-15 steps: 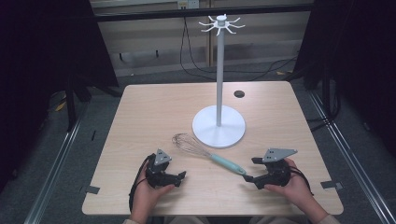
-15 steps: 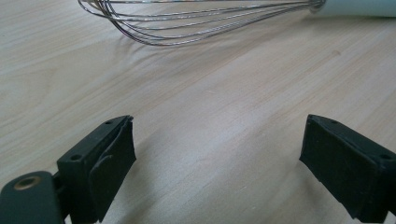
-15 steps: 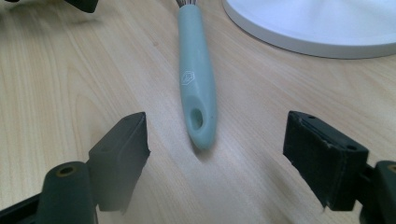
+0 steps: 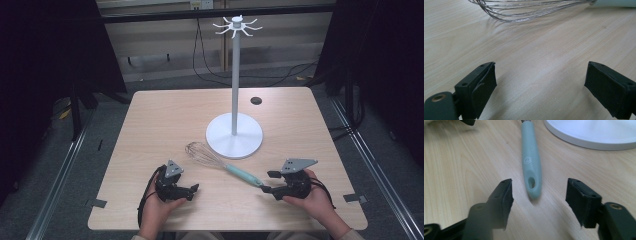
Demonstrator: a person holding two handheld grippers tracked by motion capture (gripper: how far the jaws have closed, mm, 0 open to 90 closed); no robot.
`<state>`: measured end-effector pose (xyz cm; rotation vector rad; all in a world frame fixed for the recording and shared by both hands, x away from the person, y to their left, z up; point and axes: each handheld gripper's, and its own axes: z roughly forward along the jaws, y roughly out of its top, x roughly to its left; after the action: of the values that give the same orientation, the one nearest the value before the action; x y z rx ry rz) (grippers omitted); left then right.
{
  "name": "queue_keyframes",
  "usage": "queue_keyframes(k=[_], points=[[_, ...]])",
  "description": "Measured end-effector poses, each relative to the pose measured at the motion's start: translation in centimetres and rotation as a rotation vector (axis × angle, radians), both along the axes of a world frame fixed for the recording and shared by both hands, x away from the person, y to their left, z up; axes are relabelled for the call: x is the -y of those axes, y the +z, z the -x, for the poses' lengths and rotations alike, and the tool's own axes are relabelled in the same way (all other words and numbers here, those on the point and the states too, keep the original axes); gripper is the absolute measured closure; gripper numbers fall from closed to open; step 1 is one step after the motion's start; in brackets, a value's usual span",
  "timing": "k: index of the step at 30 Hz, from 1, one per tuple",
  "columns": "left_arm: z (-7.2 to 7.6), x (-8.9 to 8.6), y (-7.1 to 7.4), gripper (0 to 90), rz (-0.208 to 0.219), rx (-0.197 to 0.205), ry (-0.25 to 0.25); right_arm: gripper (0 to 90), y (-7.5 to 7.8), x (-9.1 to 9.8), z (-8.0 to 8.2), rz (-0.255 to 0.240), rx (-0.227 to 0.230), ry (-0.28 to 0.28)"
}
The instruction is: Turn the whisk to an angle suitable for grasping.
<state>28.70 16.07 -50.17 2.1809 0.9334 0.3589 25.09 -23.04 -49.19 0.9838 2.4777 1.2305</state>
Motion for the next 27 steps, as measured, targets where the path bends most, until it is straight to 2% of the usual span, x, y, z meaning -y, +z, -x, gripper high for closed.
queue_keyframes(k=[4, 9, 10, 12, 15, 20, 27], points=[[0.0, 0.0, 0.0, 9.8, 0.003, -0.003, 0.003, 50.0, -0.1, -0.1, 0.0, 0.027, -0.015, 0.005], [0.1, 0.0, -0.1, 9.8, -0.003, 0.0, 0.006, 53.4, -0.4, -0.1, 0.0, 0.043, -0.032, 0.01], [0.1, 0.0, 0.0, 9.8, -0.004, 0.0, 0.006, 57.4, -0.4, -0.2, 0.0, 0.058, -0.033, 0.017], [0.1, -0.1, 0.0, 9.9, -0.004, -0.003, 0.004, 58.4, -0.4, -0.2, 0.0, 0.062, -0.036, 0.02], [0.1, -0.1, -0.1, 9.9, -0.002, -0.003, 0.003, 65.6, -0.4, -0.1, 0.0, 0.081, -0.046, 0.022], [0.2, -0.2, -0.1, 9.9, 0.0, -0.001, 0.007, 67.5, -0.8, -0.2, -0.3, 0.081, -0.058, 0.03], [0.5, -0.3, 0.0, 10.0, -0.006, -0.002, 0.01, 73.6, -0.9, -1.2, -0.8, 0.084, -0.043, 0.043]])
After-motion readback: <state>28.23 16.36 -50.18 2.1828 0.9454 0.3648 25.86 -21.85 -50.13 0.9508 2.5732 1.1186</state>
